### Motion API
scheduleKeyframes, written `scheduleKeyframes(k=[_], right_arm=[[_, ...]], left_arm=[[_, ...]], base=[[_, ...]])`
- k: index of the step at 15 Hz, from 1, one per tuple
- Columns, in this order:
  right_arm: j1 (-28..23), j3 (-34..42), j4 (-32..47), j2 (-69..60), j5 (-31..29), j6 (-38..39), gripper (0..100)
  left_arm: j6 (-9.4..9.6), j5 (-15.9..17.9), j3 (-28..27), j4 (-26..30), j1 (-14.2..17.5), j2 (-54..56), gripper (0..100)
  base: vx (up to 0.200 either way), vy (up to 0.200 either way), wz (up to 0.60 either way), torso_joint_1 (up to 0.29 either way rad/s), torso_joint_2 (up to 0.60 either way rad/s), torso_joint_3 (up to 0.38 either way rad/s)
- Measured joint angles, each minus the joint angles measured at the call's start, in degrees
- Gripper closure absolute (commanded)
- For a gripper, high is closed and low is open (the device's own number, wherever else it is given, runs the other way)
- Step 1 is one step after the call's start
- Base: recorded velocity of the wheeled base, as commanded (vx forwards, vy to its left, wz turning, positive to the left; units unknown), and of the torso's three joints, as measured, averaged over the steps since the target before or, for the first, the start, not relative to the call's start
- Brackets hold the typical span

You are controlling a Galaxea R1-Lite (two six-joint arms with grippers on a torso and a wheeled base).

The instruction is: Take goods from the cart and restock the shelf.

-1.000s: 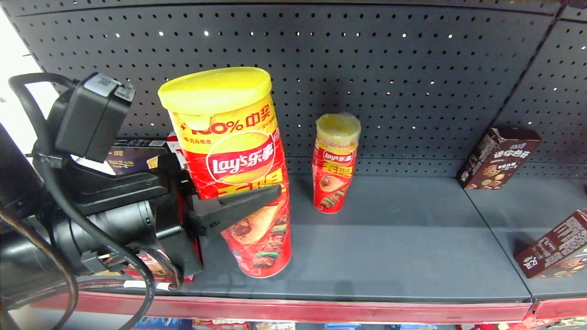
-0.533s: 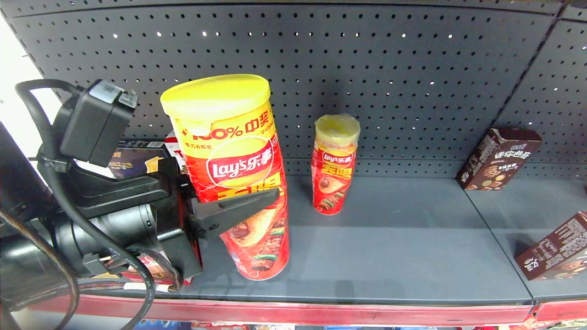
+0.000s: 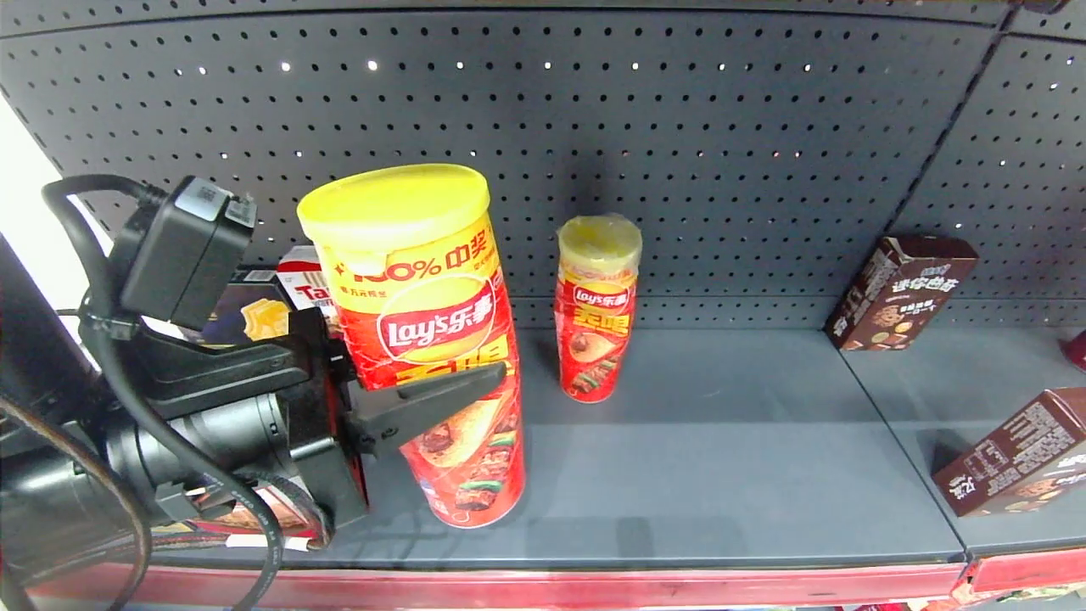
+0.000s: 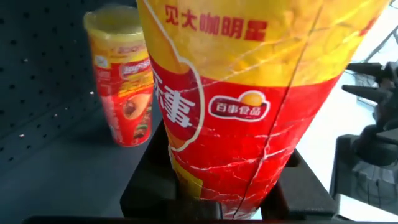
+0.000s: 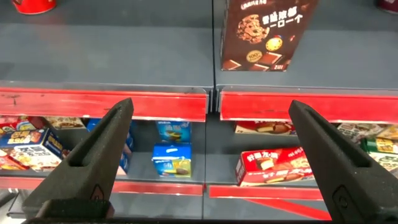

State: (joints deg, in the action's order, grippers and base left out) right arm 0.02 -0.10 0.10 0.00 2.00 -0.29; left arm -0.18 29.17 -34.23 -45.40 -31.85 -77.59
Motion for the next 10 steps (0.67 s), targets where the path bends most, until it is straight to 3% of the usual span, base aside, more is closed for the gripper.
scheduleKeyframes(k=[2,5,7,10], right_arm=[[0.1,0.0,0.2,0.0,0.0,0.0,0],[0.1,0.0,0.2,0.0,0.0,0.0,0],[-0.1,-0.3,0.2,0.6,0.0,-0.5,0],[0.7,-10.4,1.2,5.8,2.6,1.6,0]], left_arm=[[-0.04,0.6,0.6,-0.7,0.7,0.0,100],[-3.58,1.9,0.5,-4.6,2.1,0.0,100],[-4.49,1.9,0.6,-5.5,2.7,-0.3,100],[-4.57,1.8,-0.6,-5.5,4.3,-1.1,100]], base=[[0.0,0.0,0.0,0.0,0.0,0.0],[0.0,0.0,0.0,0.0,0.0,0.0],[0.0,0.0,0.0,0.0,0.0,0.0],[0.0,0.0,0.0,0.0,0.0,0.0]])
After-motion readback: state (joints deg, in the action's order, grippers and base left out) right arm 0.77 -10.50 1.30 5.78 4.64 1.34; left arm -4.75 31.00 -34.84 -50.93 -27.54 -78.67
